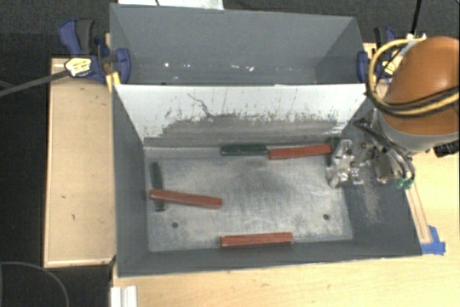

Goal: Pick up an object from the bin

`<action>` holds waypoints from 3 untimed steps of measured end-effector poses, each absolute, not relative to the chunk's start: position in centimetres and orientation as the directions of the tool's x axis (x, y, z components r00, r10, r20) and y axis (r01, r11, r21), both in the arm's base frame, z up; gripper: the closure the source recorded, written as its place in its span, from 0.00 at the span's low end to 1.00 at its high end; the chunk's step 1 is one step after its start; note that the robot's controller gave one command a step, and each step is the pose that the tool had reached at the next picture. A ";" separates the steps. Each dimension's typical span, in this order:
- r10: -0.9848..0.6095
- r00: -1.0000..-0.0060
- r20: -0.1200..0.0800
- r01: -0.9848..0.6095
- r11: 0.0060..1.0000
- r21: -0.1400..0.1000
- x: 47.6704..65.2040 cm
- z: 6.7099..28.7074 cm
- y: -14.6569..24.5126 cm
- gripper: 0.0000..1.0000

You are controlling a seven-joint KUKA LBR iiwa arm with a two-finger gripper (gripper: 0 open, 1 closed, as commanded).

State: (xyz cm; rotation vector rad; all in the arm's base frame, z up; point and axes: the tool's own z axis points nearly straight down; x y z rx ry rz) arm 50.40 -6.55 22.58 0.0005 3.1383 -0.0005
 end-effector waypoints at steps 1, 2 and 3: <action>-0.011 -1.000 -0.012 -0.011 1.000 -0.002 51.5 18.3 -6.2 1.00; 0.009 -1.000 0.003 0.009 1.000 0.001 50.3 14.6 -5.4 1.00; 0.029 -1.000 -0.003 0.029 1.000 0.001 51.3 13.8 -5.3 1.00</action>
Offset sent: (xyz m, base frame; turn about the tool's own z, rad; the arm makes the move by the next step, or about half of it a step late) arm -0.0001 0.0112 -0.0780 0.0090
